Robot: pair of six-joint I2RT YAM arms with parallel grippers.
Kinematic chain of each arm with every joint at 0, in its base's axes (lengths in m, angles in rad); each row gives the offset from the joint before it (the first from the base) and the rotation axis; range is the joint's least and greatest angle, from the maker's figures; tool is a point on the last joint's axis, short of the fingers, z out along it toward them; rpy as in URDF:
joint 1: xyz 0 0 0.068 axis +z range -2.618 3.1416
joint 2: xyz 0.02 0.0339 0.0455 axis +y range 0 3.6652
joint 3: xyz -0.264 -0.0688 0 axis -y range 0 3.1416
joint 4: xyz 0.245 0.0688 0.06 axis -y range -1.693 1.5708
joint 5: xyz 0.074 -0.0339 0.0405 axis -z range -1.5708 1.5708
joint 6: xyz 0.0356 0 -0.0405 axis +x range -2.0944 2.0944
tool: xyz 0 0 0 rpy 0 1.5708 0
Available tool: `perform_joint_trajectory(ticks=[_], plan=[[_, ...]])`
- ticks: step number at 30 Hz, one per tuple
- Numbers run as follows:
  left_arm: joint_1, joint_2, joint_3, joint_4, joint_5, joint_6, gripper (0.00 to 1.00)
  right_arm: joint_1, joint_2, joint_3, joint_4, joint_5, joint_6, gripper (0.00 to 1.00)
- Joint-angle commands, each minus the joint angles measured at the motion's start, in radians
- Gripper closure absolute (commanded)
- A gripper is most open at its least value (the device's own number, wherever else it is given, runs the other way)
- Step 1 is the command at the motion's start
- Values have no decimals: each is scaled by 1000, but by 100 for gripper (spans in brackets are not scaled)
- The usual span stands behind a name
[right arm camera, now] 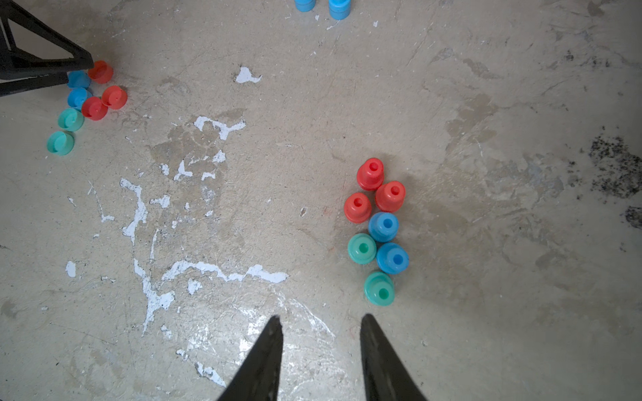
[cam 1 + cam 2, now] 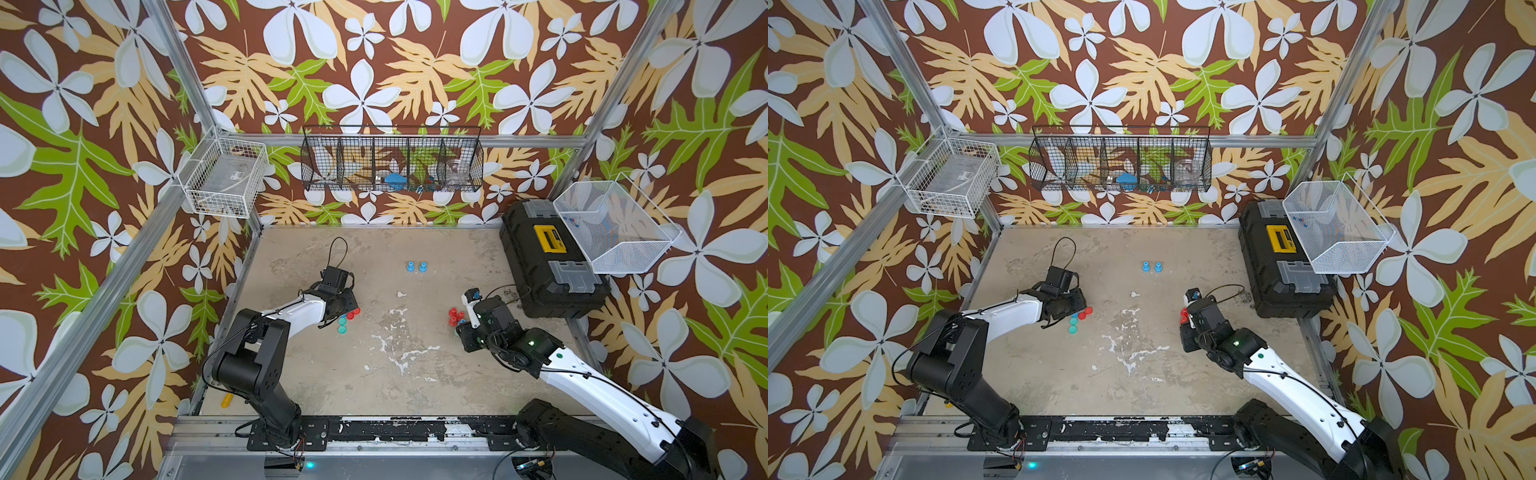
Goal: Close the stamp cap
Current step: Move the cover to the center of the board.
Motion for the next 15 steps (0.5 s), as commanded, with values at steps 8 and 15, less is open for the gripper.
perform_joint_trajectory(ticks=[8,15], plan=[[3,39,20,20,-15,8,40,0,-23,-3,20,26,1,61],[3,80,45,15,-24,17,40,0,-36,-4,17,27,4,62]])
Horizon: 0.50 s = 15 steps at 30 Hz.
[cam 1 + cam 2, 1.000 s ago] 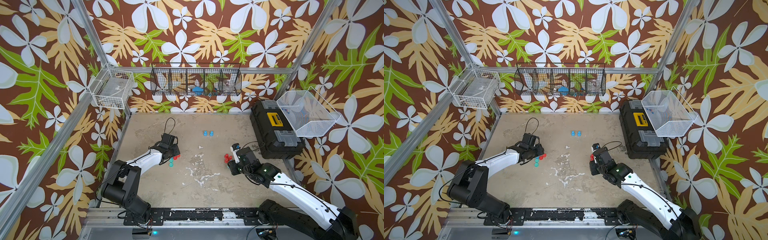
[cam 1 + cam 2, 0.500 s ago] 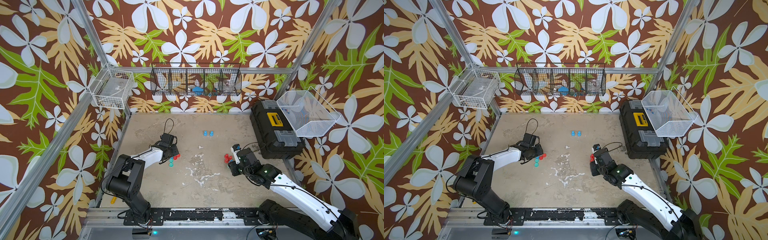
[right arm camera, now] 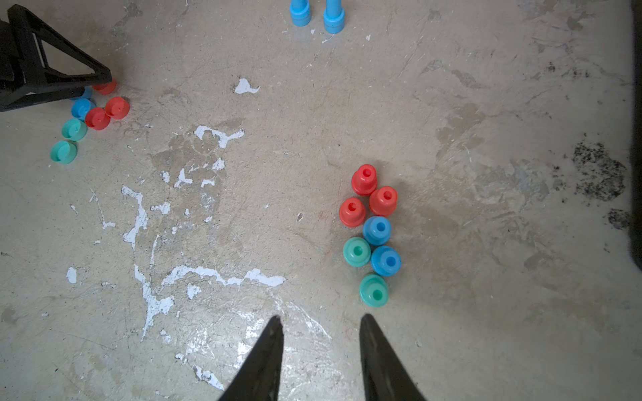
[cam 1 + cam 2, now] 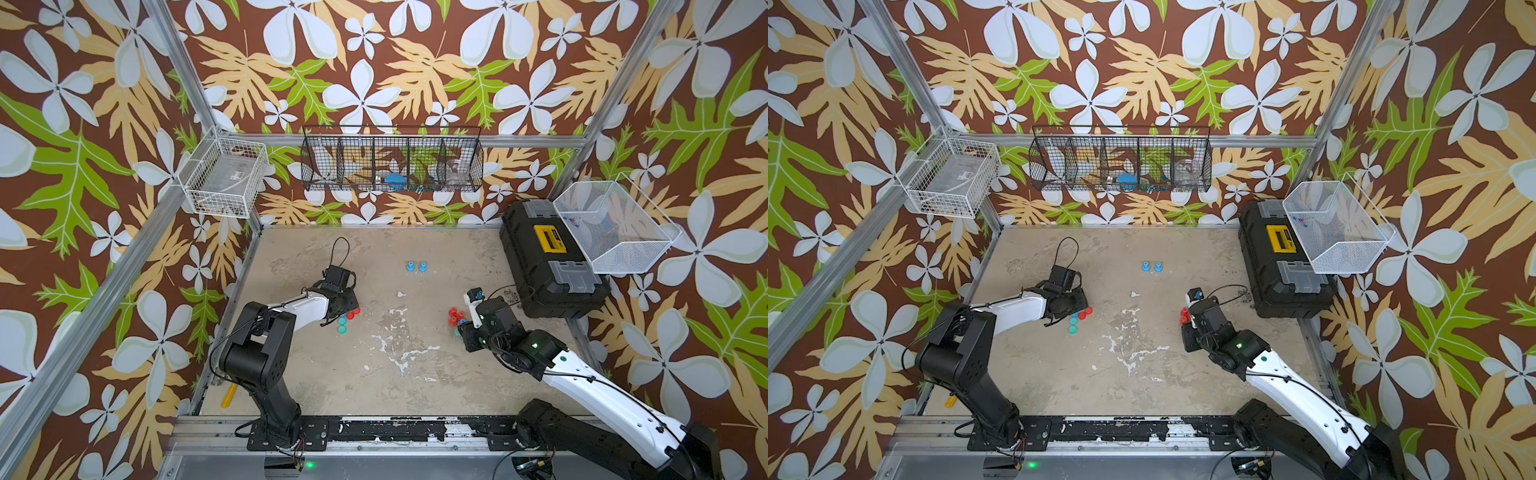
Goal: Close the stamp cap
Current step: Move the cover to the center of the board.
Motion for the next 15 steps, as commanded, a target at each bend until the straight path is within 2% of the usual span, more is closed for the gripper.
perform_joint_trajectory(ticks=[1,8,15], plan=[[2,20,14,-1,-13,10,40,0,-8,0,16,14,3,62],[15,106,84,-13,-13,24,40,0,-12,-3,19,13,4,62],[16,209,236,-59,11,51,41,0,-6,-3,23,14,2,62]])
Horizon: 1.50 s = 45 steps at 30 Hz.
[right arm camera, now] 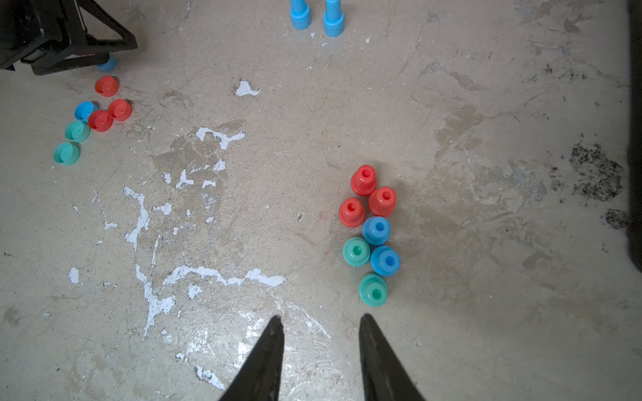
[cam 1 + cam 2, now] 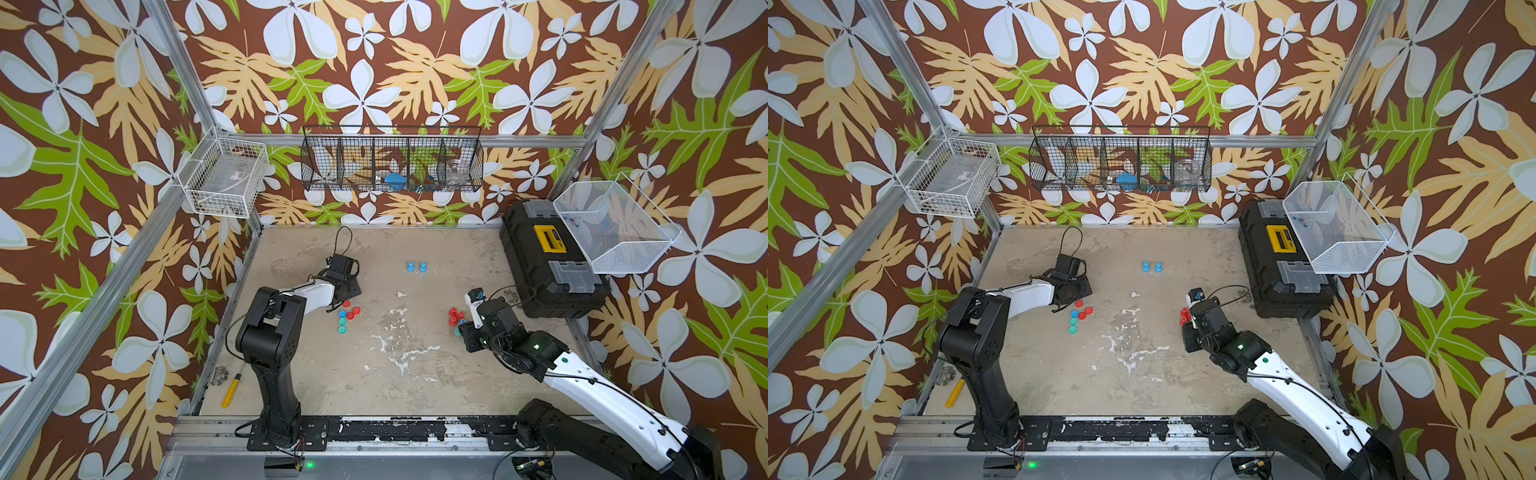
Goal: Close the stamp cap
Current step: Move the cover to the center of the board.
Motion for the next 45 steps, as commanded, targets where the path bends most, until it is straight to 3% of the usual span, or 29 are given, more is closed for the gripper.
perform_joint_trajectory(ticks=[1,11,27,34,45], plan=[[0,43,53,-84,47,25,42,0,4,2,23,13,3,62],[-143,137,171,-129,29,42,42,0,11,1,26,16,1,62],[-448,50,43,-102,-58,-13,42,0,-20,-1,24,24,9,62],[-509,-19,18,-112,-88,-31,42,0,-25,-1,23,26,10,62],[-527,-65,16,-132,-105,-22,42,0,-28,-2,19,33,13,62]])
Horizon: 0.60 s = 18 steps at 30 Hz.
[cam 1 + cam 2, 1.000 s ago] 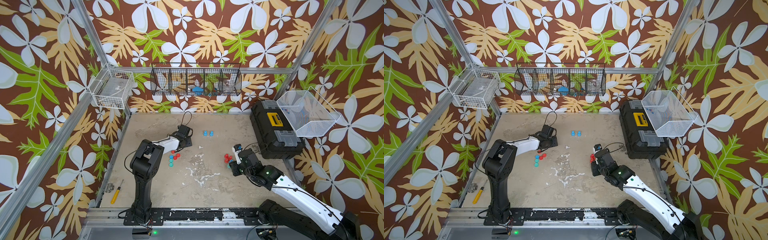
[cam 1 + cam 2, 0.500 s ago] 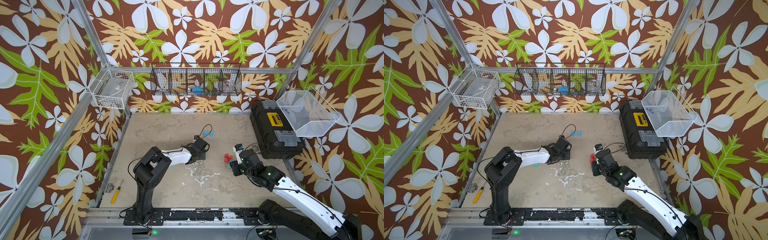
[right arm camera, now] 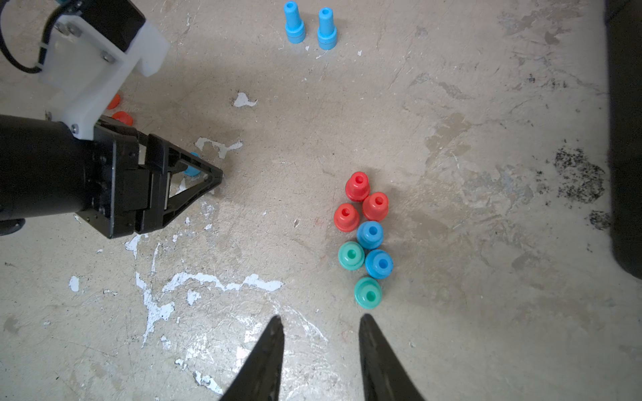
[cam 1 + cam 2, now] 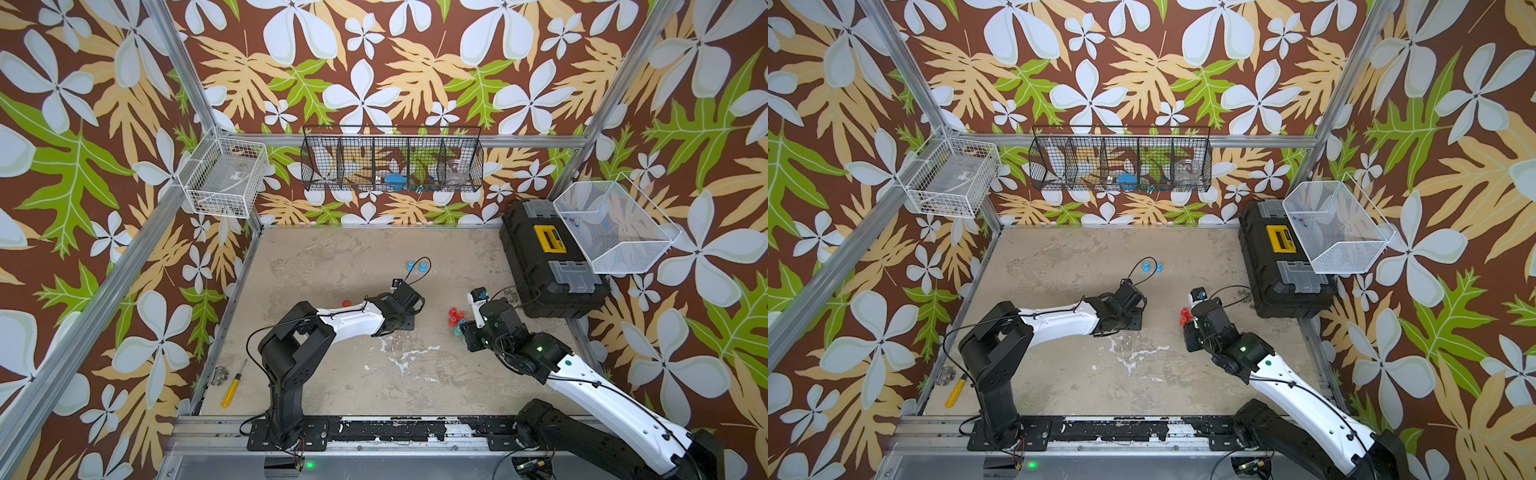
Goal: Close the stamp cap
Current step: Move the cover to the center of the board, then pick up the stamp from the center of the board.
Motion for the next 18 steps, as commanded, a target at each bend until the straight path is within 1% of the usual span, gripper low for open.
perform_joint_trajectory(ticks=[1,4,7,10,12,18], plan=[[-6,-22,2,-23,-15,4,42,0,-2,1,18,12,5,62],[-10,-56,-8,-30,-17,6,42,0,1,4,16,18,6,62],[-12,-144,-53,-19,-10,16,42,0,11,12,12,24,2,62],[-12,-302,-153,36,6,44,42,-1,30,25,9,32,-4,62],[-11,-423,-211,37,1,71,41,-2,55,35,8,37,-10,62],[-4,-748,-299,-77,-78,131,40,-47,160,91,-3,31,-43,62]])
